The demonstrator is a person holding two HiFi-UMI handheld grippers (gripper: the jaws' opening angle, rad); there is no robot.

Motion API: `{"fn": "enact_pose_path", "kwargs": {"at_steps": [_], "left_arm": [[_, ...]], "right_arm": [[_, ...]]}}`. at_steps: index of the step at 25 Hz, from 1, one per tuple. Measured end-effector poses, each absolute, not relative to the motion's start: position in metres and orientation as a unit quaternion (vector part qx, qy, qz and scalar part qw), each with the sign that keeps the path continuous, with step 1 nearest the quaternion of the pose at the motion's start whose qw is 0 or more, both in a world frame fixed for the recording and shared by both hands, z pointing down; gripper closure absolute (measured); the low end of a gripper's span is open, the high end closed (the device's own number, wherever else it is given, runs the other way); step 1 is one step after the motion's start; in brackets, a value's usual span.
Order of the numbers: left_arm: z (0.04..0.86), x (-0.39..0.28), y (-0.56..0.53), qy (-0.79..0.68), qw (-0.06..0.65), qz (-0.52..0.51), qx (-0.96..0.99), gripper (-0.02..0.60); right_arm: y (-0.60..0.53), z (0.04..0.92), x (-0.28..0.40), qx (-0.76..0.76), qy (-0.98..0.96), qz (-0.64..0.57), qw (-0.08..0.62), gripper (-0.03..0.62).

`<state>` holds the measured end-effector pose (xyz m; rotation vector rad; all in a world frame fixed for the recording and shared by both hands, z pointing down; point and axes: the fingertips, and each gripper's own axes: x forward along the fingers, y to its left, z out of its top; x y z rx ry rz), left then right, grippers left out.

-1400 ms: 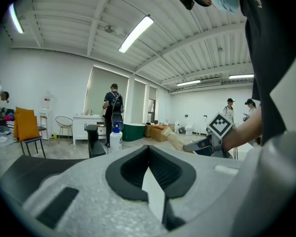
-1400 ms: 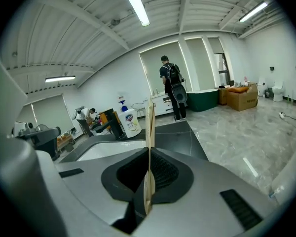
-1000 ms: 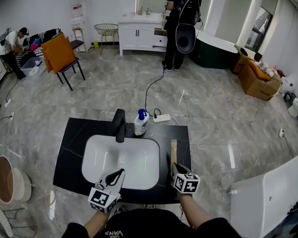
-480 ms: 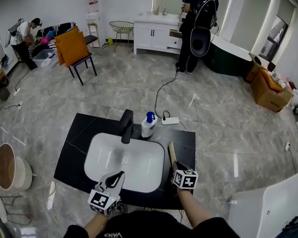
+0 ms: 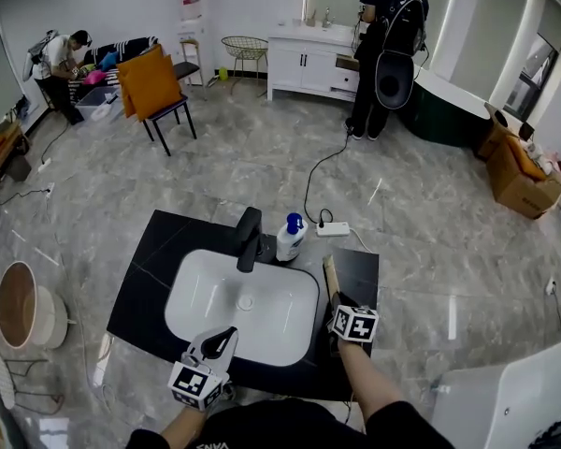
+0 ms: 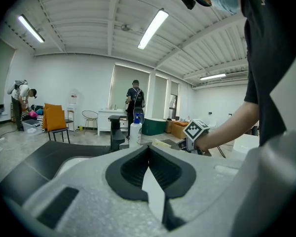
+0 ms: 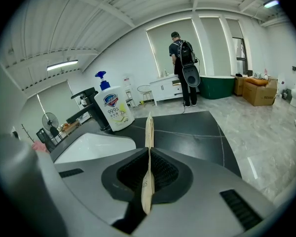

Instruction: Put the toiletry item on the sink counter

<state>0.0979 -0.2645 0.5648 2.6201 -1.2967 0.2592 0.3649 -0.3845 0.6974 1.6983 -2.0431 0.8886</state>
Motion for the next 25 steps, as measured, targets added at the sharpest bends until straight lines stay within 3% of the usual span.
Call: {"fn": "enact_pose_path", "kwargs": {"at_steps": [5, 14, 25], "left_arm": [[0.566, 0.092, -0.264, -0.451, 0.105, 0.089, 0.882, 0.572], [0.569, 0.085, -0.261, -0.455, 0.105, 0.092, 0.880, 0.572], [0.561, 0.070, -0.262, -0.454, 0.102, 0.090, 0.881, 0.572]], "right_arm": [[-0.401, 0.703, 0.371, 0.609, -0.703, 0.327, 0.167, 0.580], [-0.411, 0.712, 0.374, 0.639, -0.652, 0.396, 0.099, 0.576], [-0.405, 0.713, 0.386, 0.664, -0.628, 0.379, 0.144, 0.507]]}}
